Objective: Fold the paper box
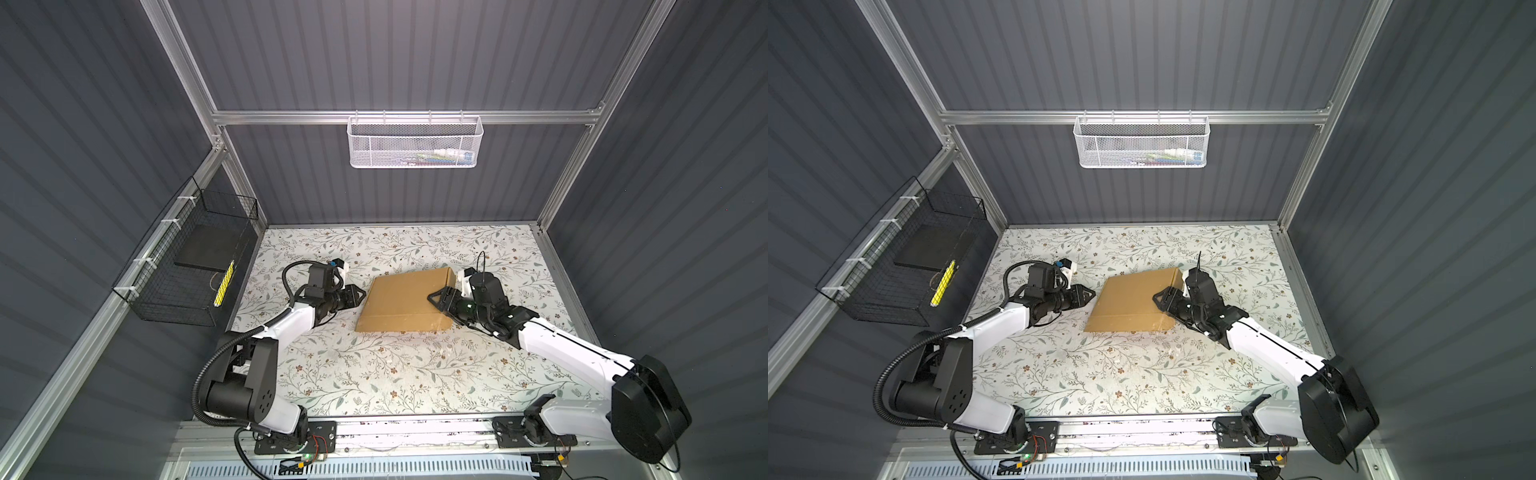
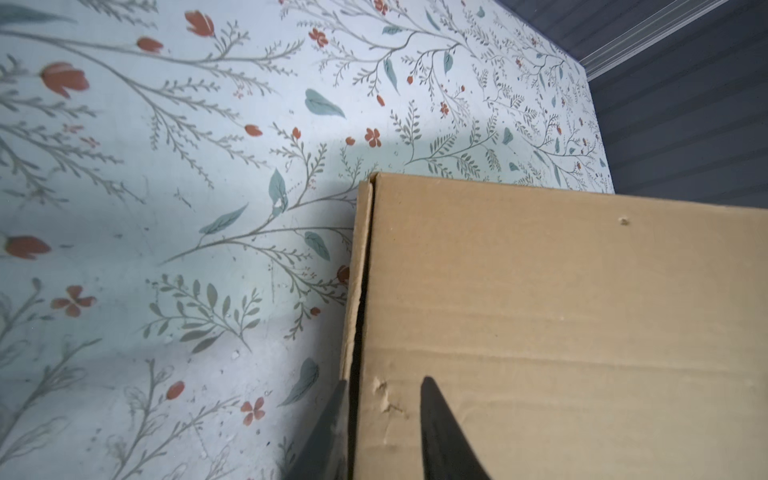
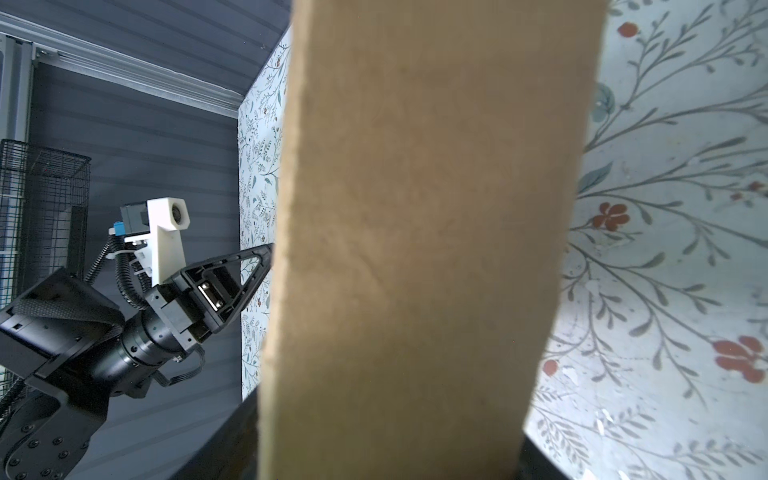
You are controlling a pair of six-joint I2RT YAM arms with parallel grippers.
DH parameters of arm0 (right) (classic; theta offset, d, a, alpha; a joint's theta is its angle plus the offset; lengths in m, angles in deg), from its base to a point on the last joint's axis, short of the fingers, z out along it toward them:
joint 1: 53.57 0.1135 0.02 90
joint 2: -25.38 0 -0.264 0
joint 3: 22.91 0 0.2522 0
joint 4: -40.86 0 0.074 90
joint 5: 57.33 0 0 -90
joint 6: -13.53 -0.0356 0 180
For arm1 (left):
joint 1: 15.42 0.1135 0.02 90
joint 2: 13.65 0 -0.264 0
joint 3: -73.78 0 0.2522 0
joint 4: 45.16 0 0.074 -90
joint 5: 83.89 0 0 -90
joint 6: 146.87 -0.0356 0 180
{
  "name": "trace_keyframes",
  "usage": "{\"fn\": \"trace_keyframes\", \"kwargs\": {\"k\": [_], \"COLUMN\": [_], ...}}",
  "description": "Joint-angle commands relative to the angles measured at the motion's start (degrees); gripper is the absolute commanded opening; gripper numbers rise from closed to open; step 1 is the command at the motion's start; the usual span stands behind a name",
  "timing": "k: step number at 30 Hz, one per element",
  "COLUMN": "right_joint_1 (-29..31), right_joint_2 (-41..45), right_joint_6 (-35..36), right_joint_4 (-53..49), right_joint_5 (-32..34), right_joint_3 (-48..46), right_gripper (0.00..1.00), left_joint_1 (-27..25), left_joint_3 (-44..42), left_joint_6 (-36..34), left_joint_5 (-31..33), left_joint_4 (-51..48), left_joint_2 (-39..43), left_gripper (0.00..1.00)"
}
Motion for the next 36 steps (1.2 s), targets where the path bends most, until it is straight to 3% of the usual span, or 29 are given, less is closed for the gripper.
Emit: {"fn": "trace_keyframes", "kwargs": {"k": [1,18,36], "right_joint_1": [0.31,0.28,-0.98], "right_joint_2": [1.50,1.73,2.05], "right_joint_6": [1.75,2.51,2.33], "right_joint_4": [-0.64,-0.05,-0.13], "right_joint_5": [1.67,1.16,0.77], "right_joint_3": [-0.65,-0.13,3.77], "right_gripper": [0.67,0.61,0.59], "left_joint_1": [-0.09,2.63,2.90], "left_joint_3": [2.65,2.59,7.52], "left_joint_6": [-0.30,-0.18,-0.05], "left_joint_5": [1.61,2.62,15.15], "left_joint_4": [-3.02,-6.56,-12.00], "left_joint_2": [2.41,10.23,13.09], "left_gripper": [0.35,0.39,0.36]}}
